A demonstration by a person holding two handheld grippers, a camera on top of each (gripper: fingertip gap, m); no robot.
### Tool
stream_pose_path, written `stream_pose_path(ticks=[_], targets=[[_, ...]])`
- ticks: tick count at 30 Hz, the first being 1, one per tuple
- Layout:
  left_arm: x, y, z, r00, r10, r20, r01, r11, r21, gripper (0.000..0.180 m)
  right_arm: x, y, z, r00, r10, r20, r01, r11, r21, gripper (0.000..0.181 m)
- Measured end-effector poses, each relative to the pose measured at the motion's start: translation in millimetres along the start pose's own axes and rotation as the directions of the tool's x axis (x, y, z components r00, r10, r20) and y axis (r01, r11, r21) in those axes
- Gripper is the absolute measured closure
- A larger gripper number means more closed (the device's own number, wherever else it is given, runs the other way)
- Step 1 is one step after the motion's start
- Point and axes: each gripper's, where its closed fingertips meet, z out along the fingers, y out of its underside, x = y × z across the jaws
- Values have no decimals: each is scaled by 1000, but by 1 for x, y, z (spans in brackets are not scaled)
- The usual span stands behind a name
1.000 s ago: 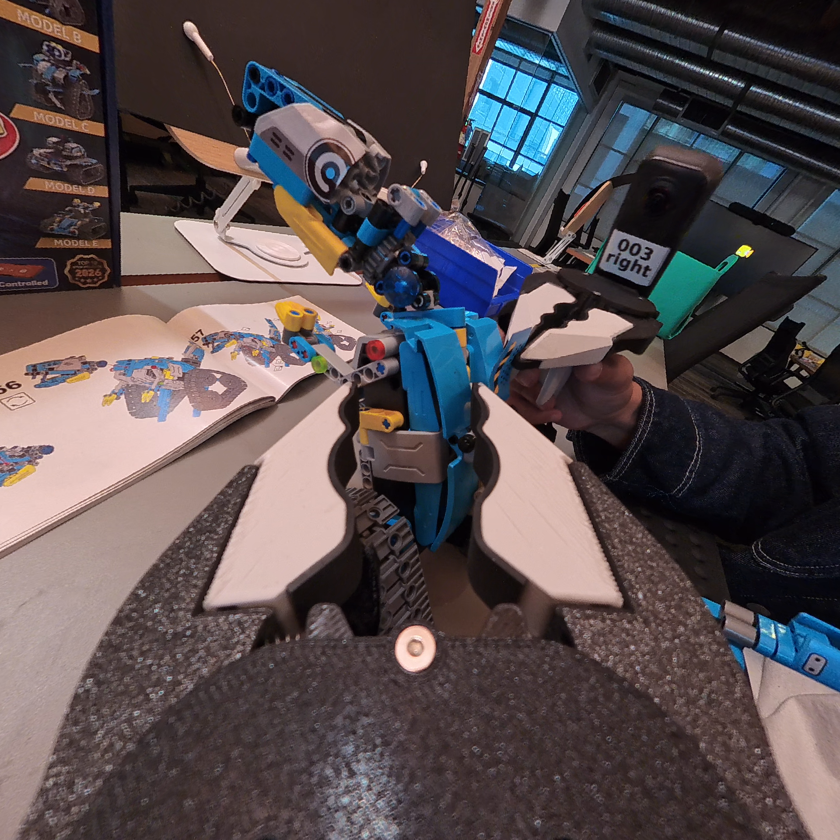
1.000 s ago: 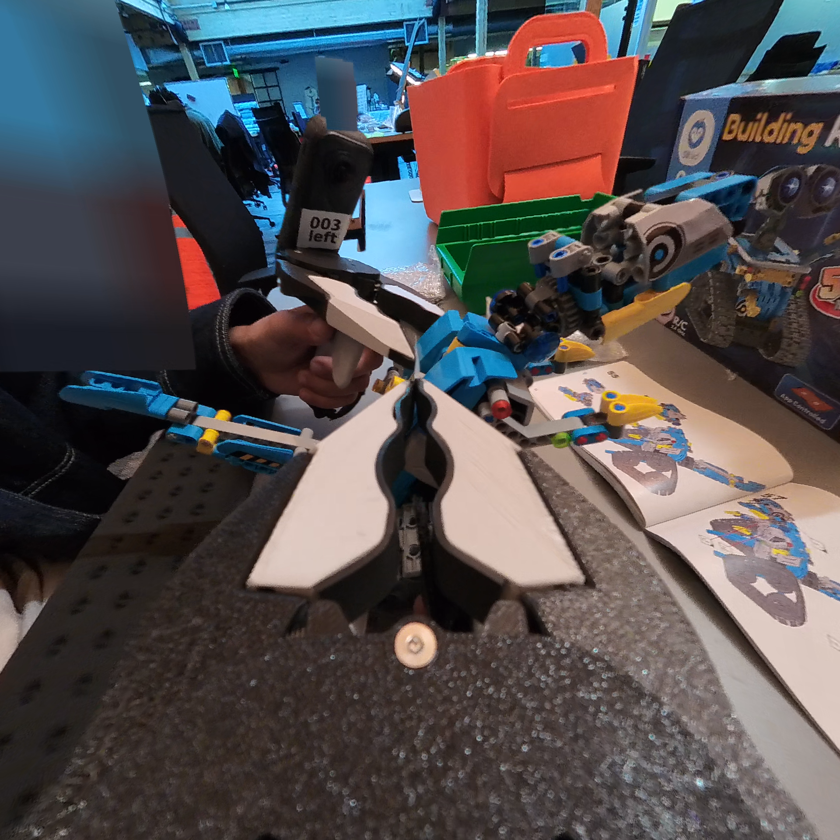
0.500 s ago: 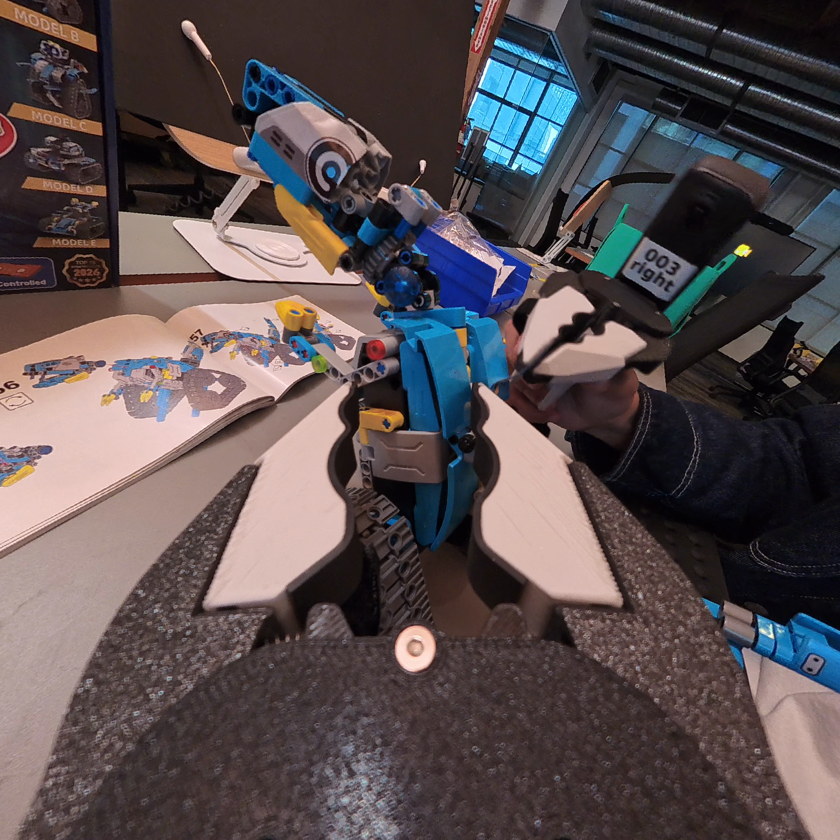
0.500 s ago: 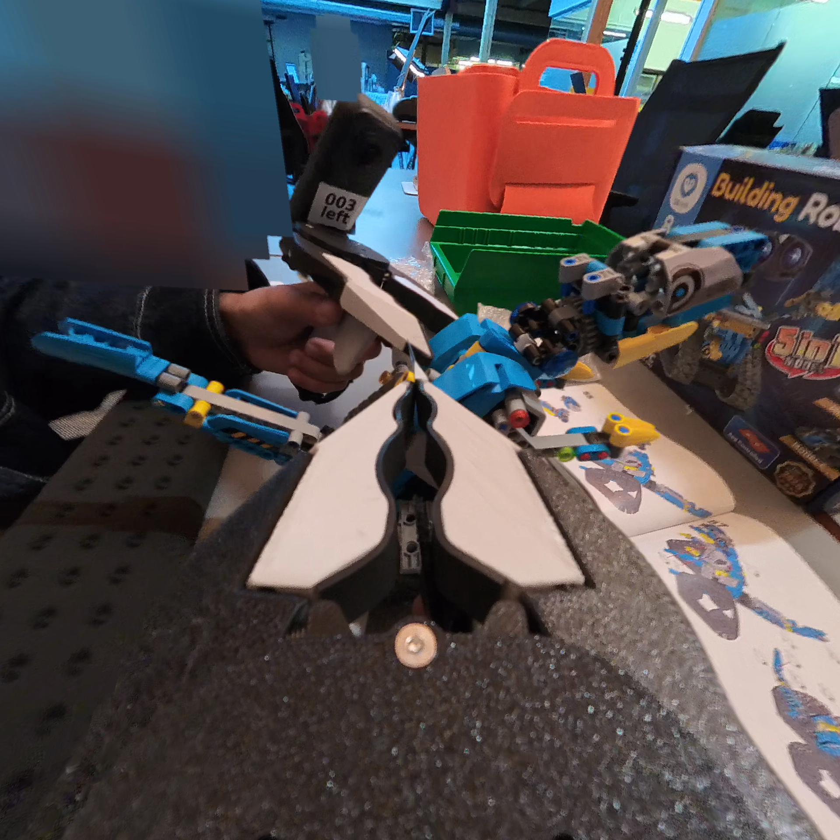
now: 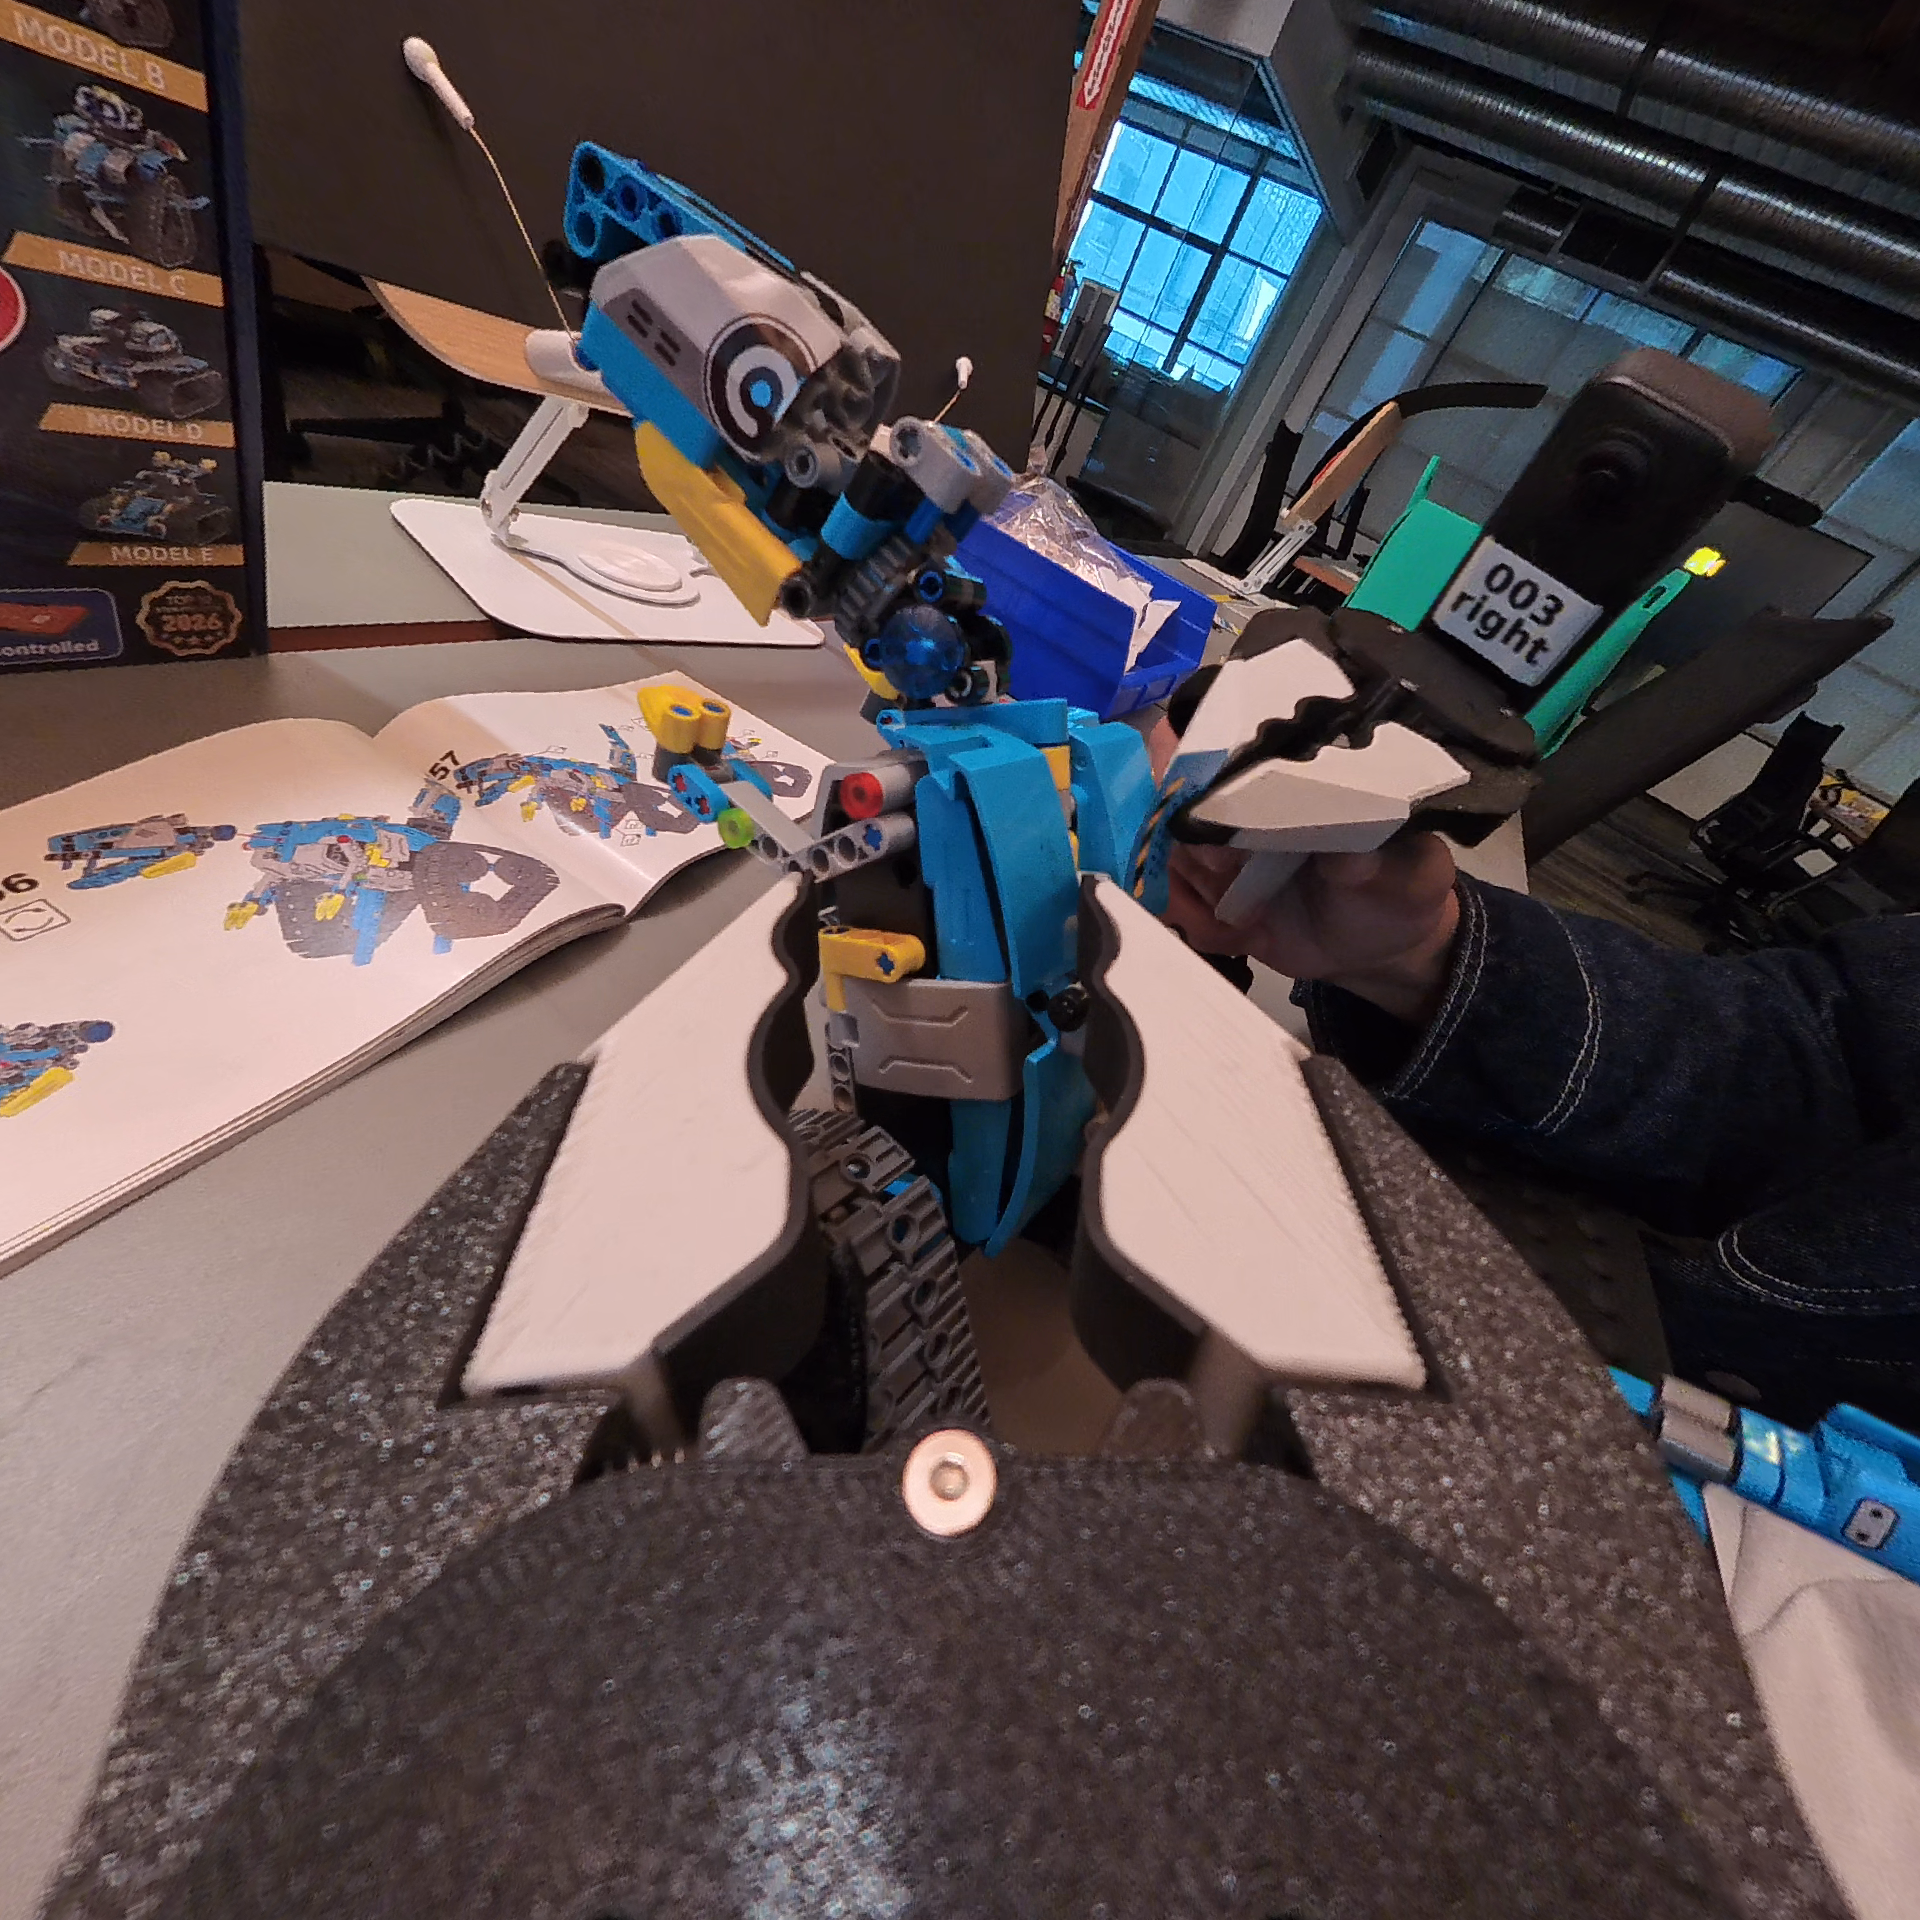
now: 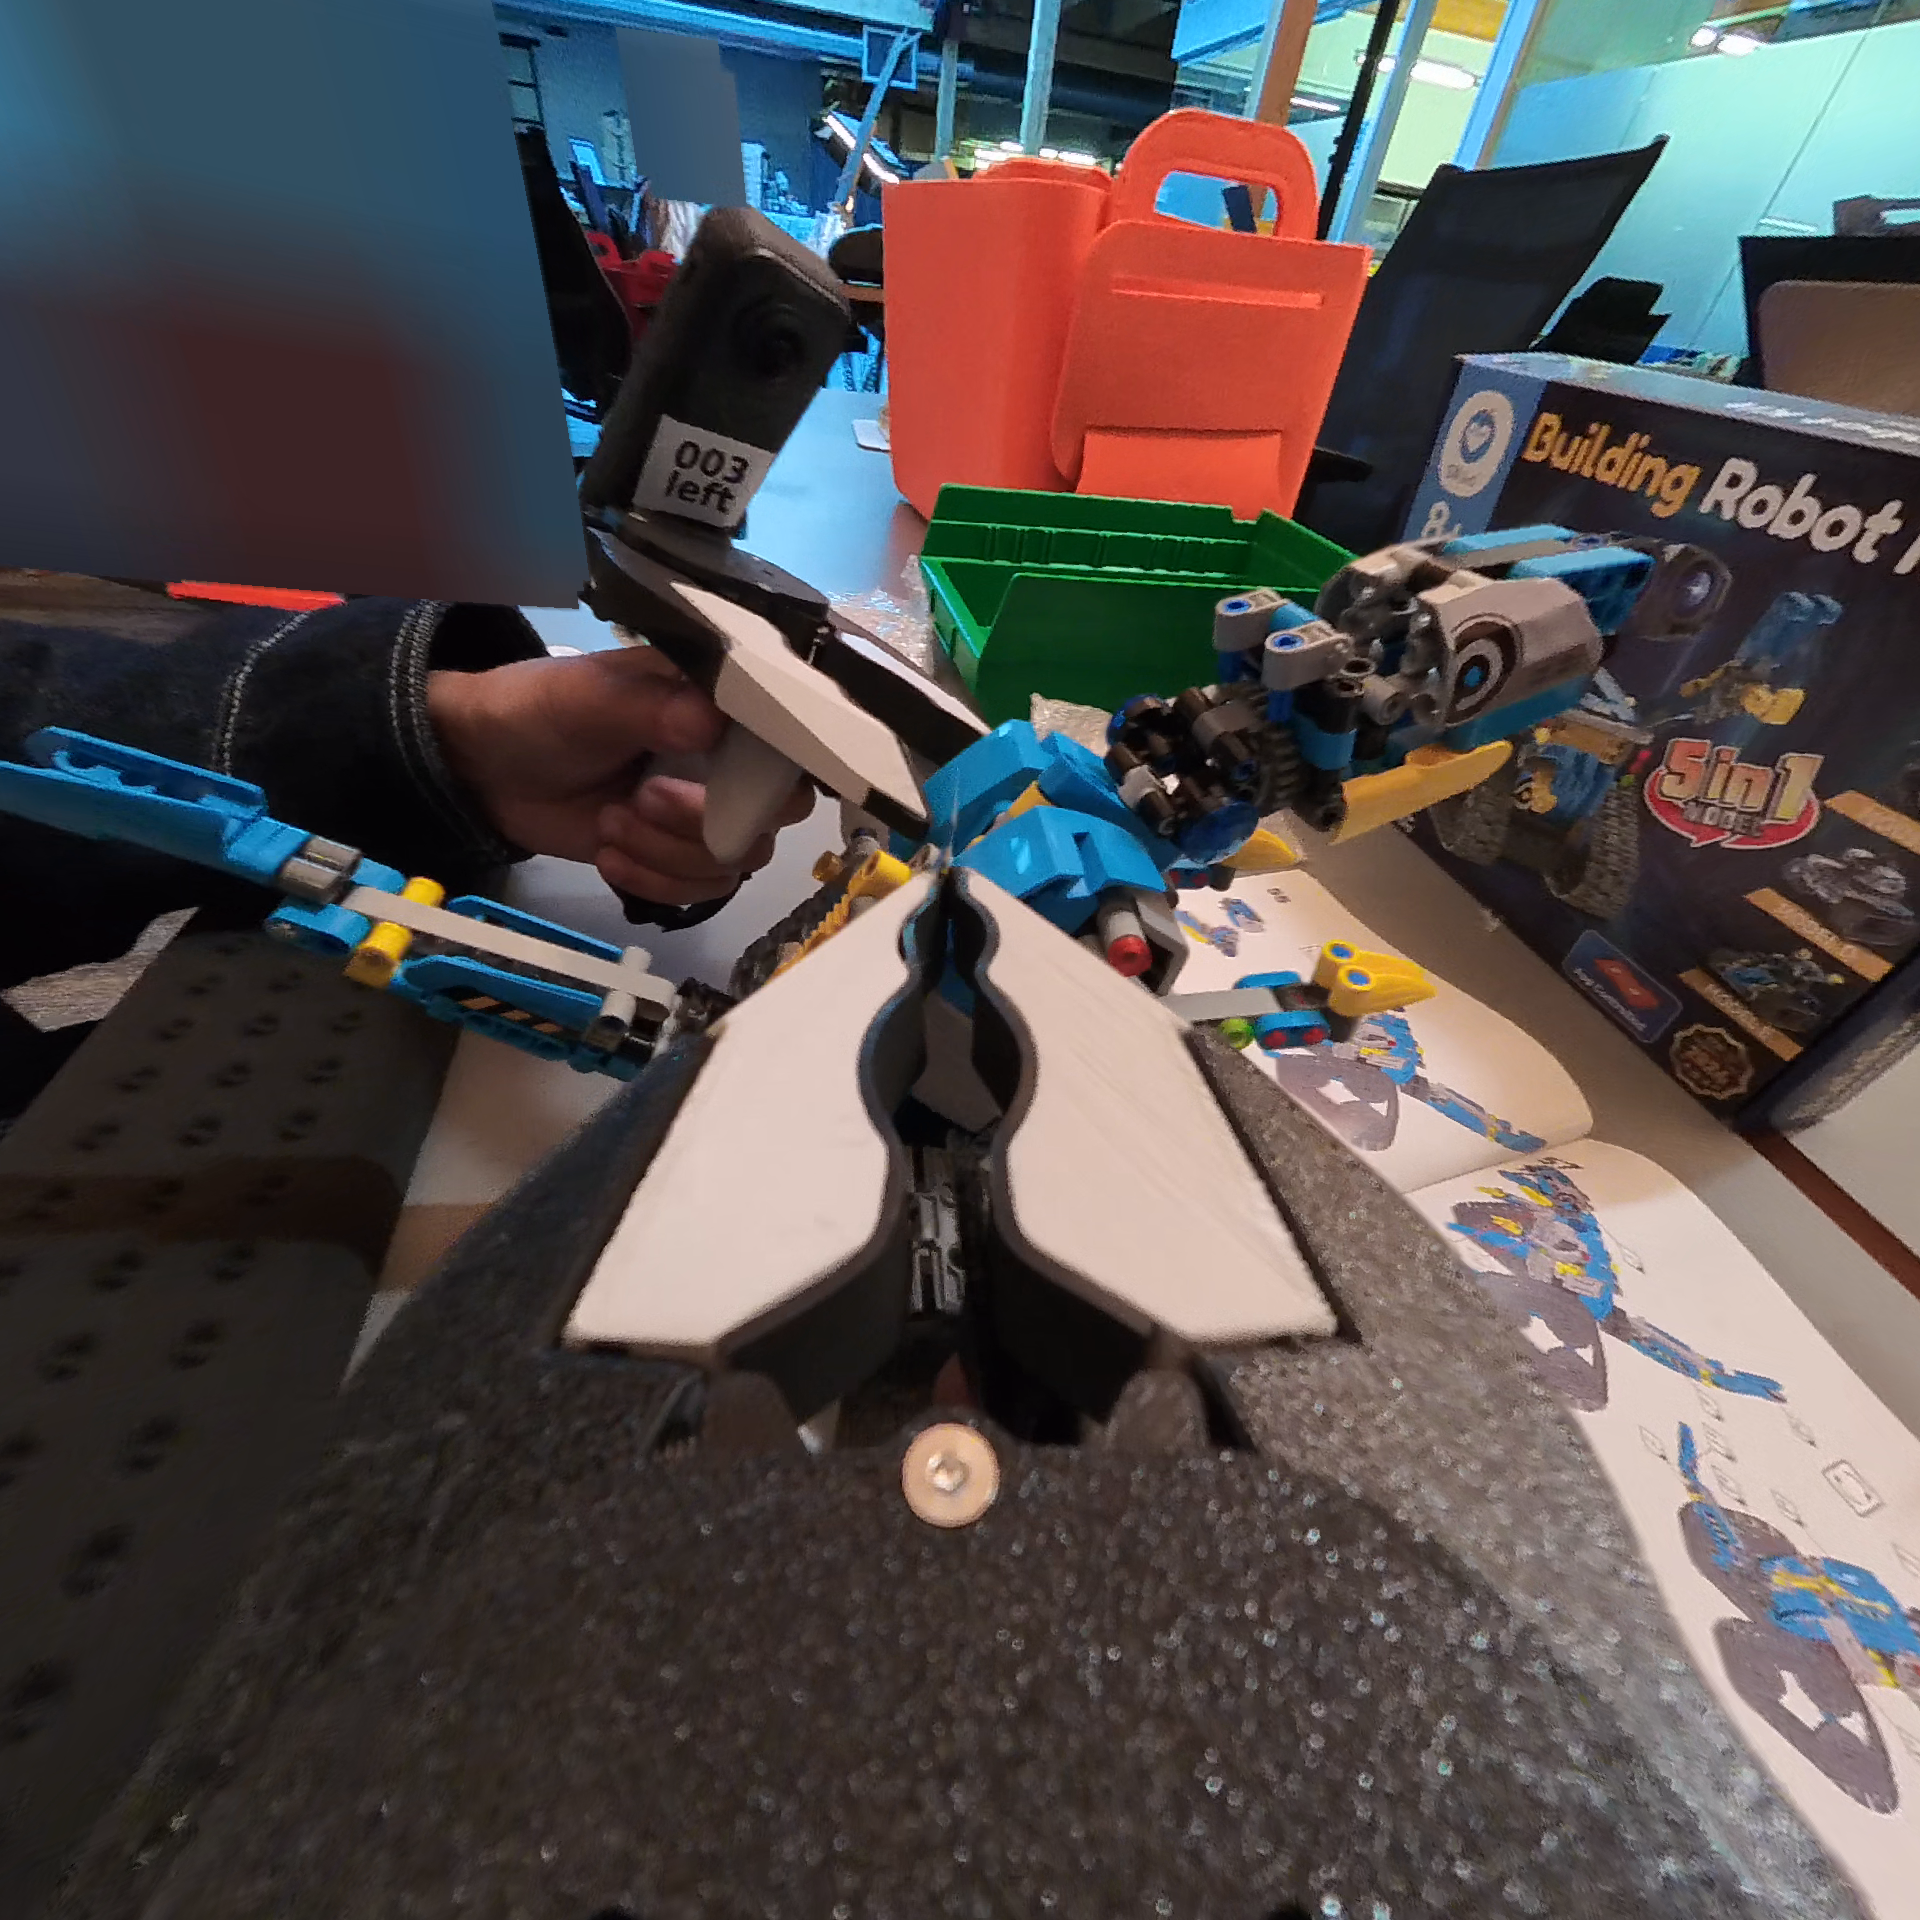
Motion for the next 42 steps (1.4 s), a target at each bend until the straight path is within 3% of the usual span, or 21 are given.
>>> stream_pose_path(ticks=[14, 18, 22, 28, 35, 42], targets=[[-4, 3, 0, 1000, -8, 10, 8, 1000, -17, 128, 7, 1, -2, 933, -309, -186, 299, 951, -79, 179], [-4, 4, 0, 1000, -8, 7, 8, 1000, -19, 127, 18, -7, -8, 873, -388, -297, 373, 922, -107, 159], [-4, 4, -1, 1000, -11, 6, 11, 1000, -20, 126, 20, -13, -13, 884, -354, -307, 348, 934, -74, 149], [-4, 5, -1, 999, -35, -8, 34, 999, -24, 126, 19, -12, -5, 971, -137, -195, 140, 990, 3, 116], [-4, 5, -1, 1000, -31, -5, 30, 999, -24, 125, 28, -2, 6, 935, -266, -234, 249, 963, -102, 112], [-4, 6, 0, 1000, -26, -1, 26, 999, -28, 125, 41, -11, 3, 929, -230, -291, 215, 973, -81, 113]])
